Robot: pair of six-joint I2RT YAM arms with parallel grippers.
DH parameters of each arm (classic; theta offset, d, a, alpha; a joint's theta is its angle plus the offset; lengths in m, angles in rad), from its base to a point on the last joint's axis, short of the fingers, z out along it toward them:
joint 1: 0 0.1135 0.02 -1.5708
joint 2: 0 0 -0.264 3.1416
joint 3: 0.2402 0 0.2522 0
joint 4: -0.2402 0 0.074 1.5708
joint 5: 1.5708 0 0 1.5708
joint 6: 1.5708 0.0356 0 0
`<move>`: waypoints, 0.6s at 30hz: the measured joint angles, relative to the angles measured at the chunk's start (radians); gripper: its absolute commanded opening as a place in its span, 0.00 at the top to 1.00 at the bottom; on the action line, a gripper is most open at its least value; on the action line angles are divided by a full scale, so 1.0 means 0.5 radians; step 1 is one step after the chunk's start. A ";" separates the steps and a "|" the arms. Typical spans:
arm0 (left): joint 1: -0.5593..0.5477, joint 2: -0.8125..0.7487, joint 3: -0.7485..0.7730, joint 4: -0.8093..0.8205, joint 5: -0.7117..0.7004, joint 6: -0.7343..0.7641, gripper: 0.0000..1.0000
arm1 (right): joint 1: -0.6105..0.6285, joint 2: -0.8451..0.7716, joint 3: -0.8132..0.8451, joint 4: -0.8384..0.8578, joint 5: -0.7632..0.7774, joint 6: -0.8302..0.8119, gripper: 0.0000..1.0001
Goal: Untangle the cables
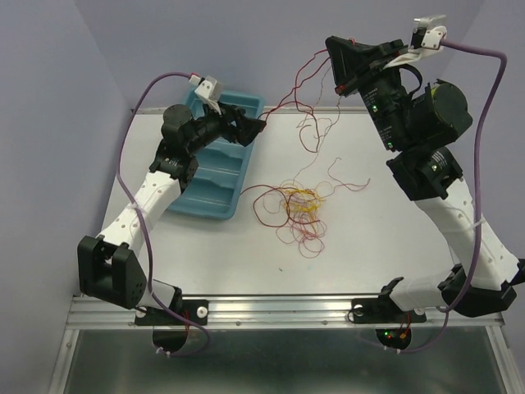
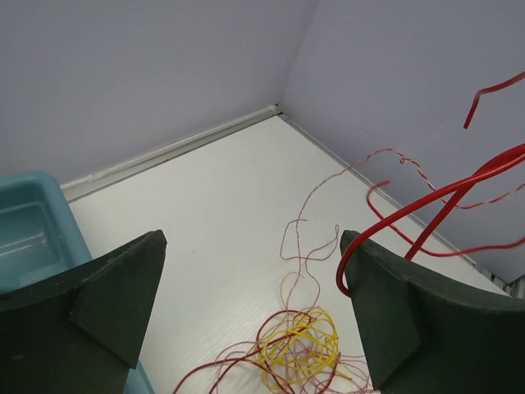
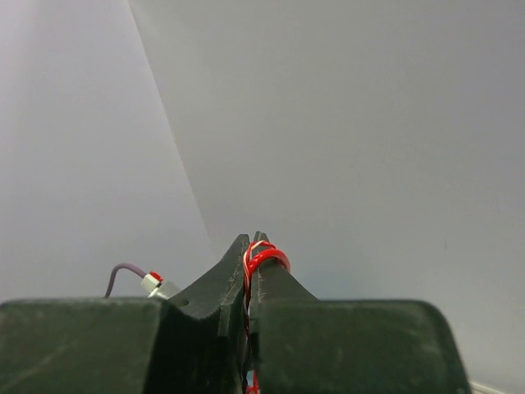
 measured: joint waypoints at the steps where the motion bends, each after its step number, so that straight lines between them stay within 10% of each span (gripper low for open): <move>1: 0.002 0.000 0.000 -0.002 0.034 0.001 0.01 | 0.000 -0.007 -0.024 0.007 0.004 -0.004 0.99; 18: -0.013 -0.050 0.000 0.002 0.680 0.017 0.01 | -0.001 0.127 -0.215 0.135 0.079 -0.105 1.00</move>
